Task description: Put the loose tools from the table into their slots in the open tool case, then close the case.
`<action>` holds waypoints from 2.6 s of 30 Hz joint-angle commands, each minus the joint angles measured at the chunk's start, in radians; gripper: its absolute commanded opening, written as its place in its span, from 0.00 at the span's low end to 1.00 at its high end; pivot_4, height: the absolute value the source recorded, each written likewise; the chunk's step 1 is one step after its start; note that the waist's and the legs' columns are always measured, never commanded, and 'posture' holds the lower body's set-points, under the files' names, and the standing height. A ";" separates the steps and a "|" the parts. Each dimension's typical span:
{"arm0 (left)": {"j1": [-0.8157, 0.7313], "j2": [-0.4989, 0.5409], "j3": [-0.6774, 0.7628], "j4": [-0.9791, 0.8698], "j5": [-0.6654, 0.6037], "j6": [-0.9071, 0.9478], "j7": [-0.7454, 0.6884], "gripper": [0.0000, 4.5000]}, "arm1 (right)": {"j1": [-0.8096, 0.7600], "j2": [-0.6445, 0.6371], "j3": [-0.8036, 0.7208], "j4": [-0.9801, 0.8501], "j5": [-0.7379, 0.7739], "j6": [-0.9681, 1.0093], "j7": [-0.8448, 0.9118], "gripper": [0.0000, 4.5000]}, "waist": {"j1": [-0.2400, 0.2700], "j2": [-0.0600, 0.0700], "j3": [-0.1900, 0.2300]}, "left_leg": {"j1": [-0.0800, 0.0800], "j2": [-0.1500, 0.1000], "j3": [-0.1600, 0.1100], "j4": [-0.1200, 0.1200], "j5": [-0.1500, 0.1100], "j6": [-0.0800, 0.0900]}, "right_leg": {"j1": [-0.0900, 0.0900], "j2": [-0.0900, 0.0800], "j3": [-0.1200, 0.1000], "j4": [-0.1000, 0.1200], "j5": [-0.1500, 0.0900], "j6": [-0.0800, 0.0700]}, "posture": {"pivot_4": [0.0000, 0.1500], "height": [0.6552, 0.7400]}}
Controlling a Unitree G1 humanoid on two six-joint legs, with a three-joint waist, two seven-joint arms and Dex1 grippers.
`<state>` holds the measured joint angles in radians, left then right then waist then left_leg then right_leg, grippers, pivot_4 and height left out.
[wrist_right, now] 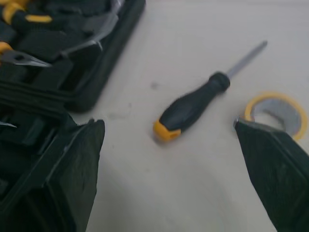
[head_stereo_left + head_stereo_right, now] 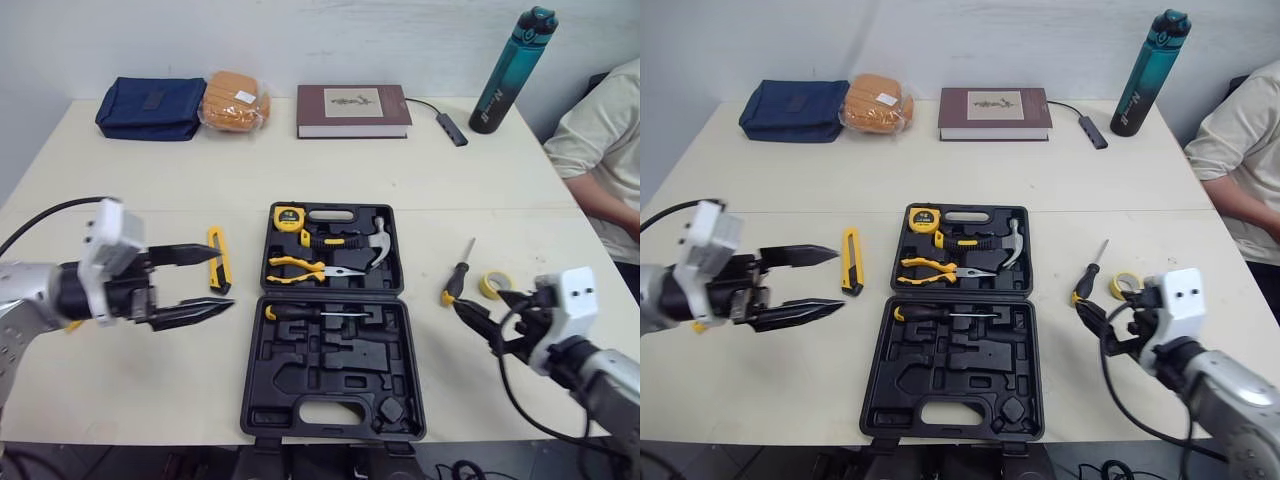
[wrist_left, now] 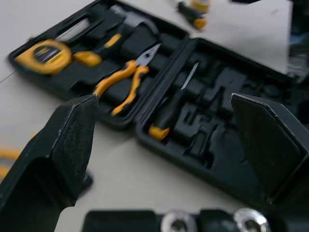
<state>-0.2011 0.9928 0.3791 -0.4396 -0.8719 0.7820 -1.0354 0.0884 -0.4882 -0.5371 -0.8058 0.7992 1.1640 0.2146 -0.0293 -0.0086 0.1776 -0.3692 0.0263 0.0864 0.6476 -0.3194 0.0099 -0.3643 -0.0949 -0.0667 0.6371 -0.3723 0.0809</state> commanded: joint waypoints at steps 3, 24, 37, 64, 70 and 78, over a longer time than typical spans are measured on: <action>-0.224 -0.064 -0.143 -0.043 -0.080 0.032 0.031 0.98 | -0.096 0.118 0.090 -0.044 -0.038 0.082 -0.221 1.00 | 0.002 0.000 0.000 | 0.000 -0.001 0.001 0.000 0.001 0.000 | -0.001 0.000 0.001 0.002 0.000 0.000 | 1.00 1.00; -0.498 -0.267 -0.413 0.075 0.090 -0.077 -0.046 0.98 | -0.197 0.327 0.310 0.175 -0.343 -0.059 -0.390 1.00 | 0.001 -0.001 0.000 | -0.003 -0.001 0.008 0.003 0.006 0.000 | -0.011 0.004 0.012 0.015 0.000 0.001 | 1.00 1.00; -0.505 -0.291 -0.424 0.099 0.142 -0.117 -0.071 1.00 | -0.209 0.378 0.298 0.181 -0.421 -0.142 -0.385 0.19 | -0.002 -0.002 -0.001 | -0.002 -0.001 0.008 0.003 0.006 -0.001 | -0.011 0.004 0.013 0.016 0.000 0.001 | 1.00 1.00; 0.121 0.076 -0.241 0.021 0.352 -0.364 -0.238 1.00 | -0.530 -0.471 0.747 0.317 -0.255 -0.379 0.870 0.19 | 0.003 -0.007 0.004 | -0.003 0.000 0.005 0.001 0.004 0.003 | -0.011 0.002 0.013 0.007 0.000 0.000 | 1.00 1.00; 0.118 0.062 -0.240 0.018 0.351 -0.367 -0.217 1.00 | -0.552 -0.462 0.827 0.352 -0.369 -0.443 0.897 0.19 | 0.001 -0.007 0.004 | -0.003 -0.002 0.006 0.002 0.003 0.004 | -0.011 0.001 0.012 0.008 0.001 0.001 | 1.00 1.00; 0.095 0.047 -0.250 0.017 0.346 -0.352 -0.202 1.00 | -0.516 -0.462 0.816 0.344 -0.399 -0.436 0.902 0.19 | 0.000 -0.007 0.004 | -0.003 -0.002 0.006 0.002 0.003 0.004 | -0.011 0.001 0.012 0.008 0.001 0.001 | 1.00 1.00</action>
<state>-0.0945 1.0407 0.1157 -0.3908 -0.5101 0.4291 -1.2377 -0.4262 -0.9439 0.3044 -0.4369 0.3950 0.7256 1.1096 -0.0289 -0.0153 0.1812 -0.3723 0.0247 0.0921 0.6501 -0.3160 0.0140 -0.3750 -0.0940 -0.0547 0.6453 -0.3717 0.0818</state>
